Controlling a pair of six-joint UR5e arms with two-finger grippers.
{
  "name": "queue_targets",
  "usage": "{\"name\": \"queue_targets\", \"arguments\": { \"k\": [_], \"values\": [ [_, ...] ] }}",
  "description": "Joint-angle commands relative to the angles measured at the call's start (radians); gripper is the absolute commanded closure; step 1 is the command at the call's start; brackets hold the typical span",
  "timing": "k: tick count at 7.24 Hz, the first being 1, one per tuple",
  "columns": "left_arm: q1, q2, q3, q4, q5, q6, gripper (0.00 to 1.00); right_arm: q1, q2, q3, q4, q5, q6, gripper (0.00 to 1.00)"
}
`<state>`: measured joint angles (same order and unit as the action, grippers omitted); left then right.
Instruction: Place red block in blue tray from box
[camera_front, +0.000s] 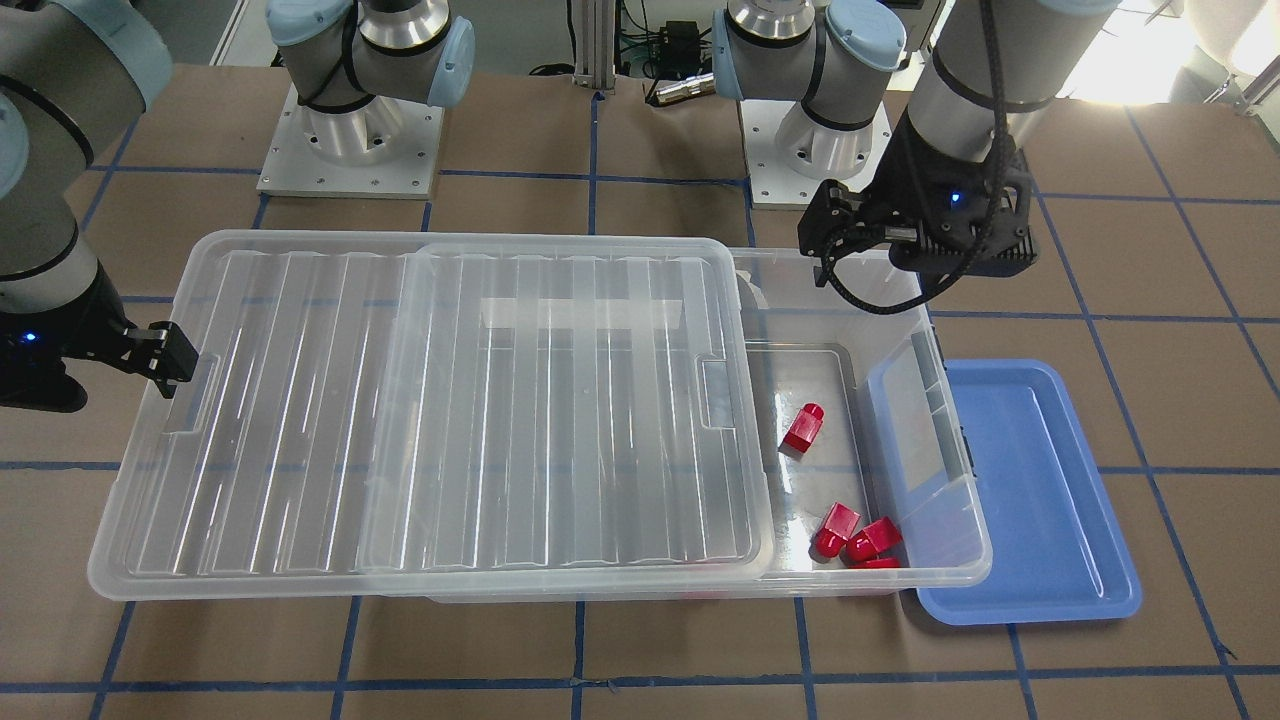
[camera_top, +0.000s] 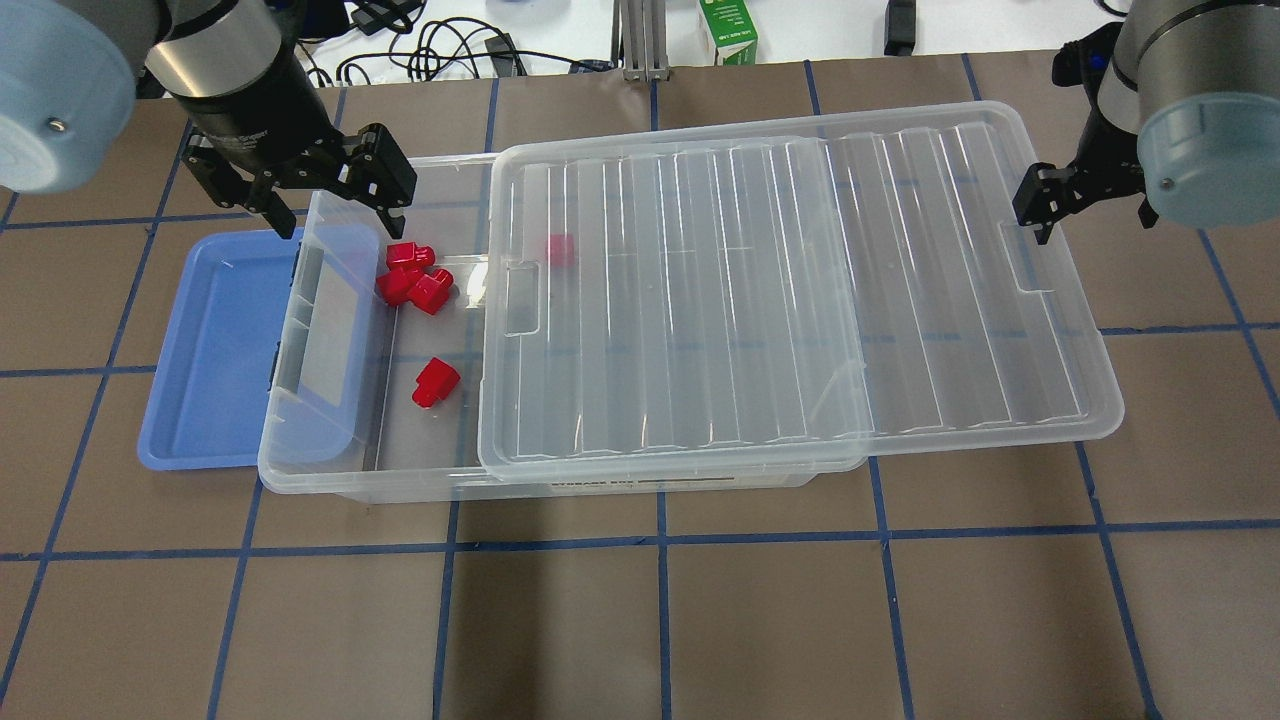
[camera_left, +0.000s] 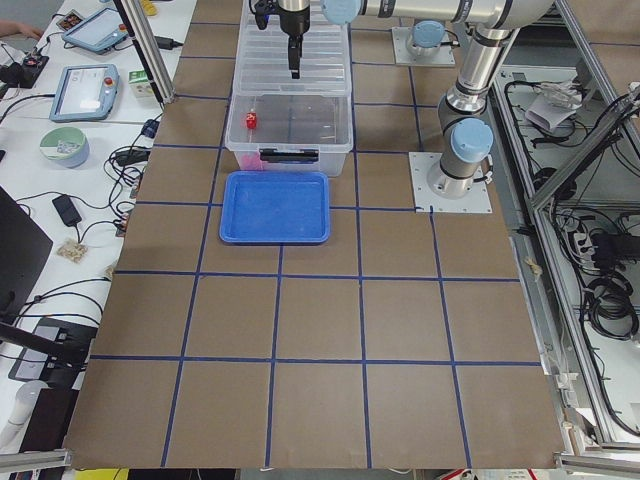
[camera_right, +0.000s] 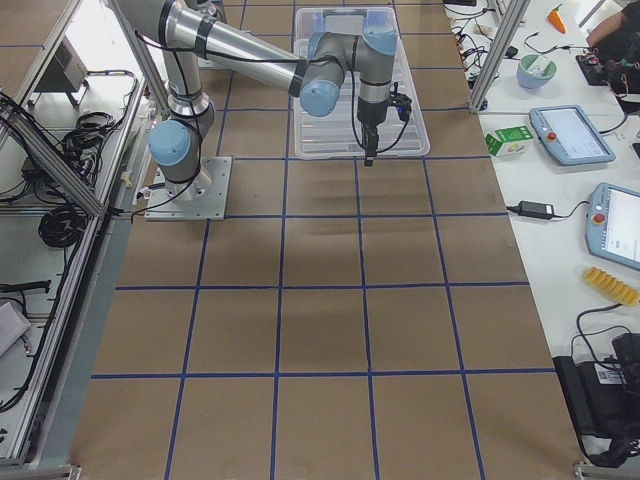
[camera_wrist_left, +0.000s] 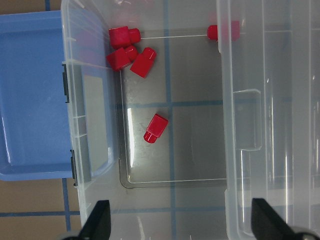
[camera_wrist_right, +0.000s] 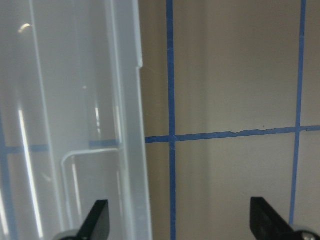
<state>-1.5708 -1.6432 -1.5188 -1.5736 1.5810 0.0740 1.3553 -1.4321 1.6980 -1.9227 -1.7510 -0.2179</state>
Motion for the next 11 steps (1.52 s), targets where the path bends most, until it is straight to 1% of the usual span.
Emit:
{"name": "queue_targets", "arguments": {
  "k": [1,2,3,4,5,6,7,8,9,11],
  "values": [
    [0.002,-0.044,-0.125,0.159,0.004,0.146,0.00,0.046,-0.091,-0.099,0.164,0.210,0.070,0.00],
    [0.008,-0.049,-0.192,0.243,0.002,0.170,0.00,0.100,-0.102,-0.153,0.238,0.211,0.099,0.00],
    [0.041,-0.055,-0.240,0.274,-0.001,0.174,0.00,0.149,-0.097,-0.225,0.364,0.206,0.136,0.00],
    [0.064,-0.056,-0.263,0.276,-0.013,0.171,0.00,0.160,-0.088,-0.253,0.416,0.199,0.208,0.00],
    [0.064,-0.072,-0.290,0.280,-0.015,0.133,0.00,0.166,-0.090,-0.261,0.415,0.194,0.225,0.00],
    [0.061,-0.087,-0.341,0.332,-0.012,0.036,0.00,0.168,-0.091,-0.253,0.404,0.194,0.226,0.00],
    [0.064,-0.098,-0.381,0.437,-0.013,0.059,0.00,0.166,-0.091,-0.253,0.402,0.194,0.224,0.00],
    [0.064,-0.121,-0.418,0.475,-0.012,0.069,0.00,0.168,-0.093,-0.253,0.402,0.194,0.224,0.00],
    [0.061,-0.138,-0.432,0.521,-0.012,0.014,0.00,0.166,-0.094,-0.251,0.404,0.194,0.224,0.00],
    [0.061,-0.148,-0.445,0.524,-0.013,0.012,0.00,0.166,-0.093,-0.247,0.402,0.194,0.222,0.00]
  ]
}}
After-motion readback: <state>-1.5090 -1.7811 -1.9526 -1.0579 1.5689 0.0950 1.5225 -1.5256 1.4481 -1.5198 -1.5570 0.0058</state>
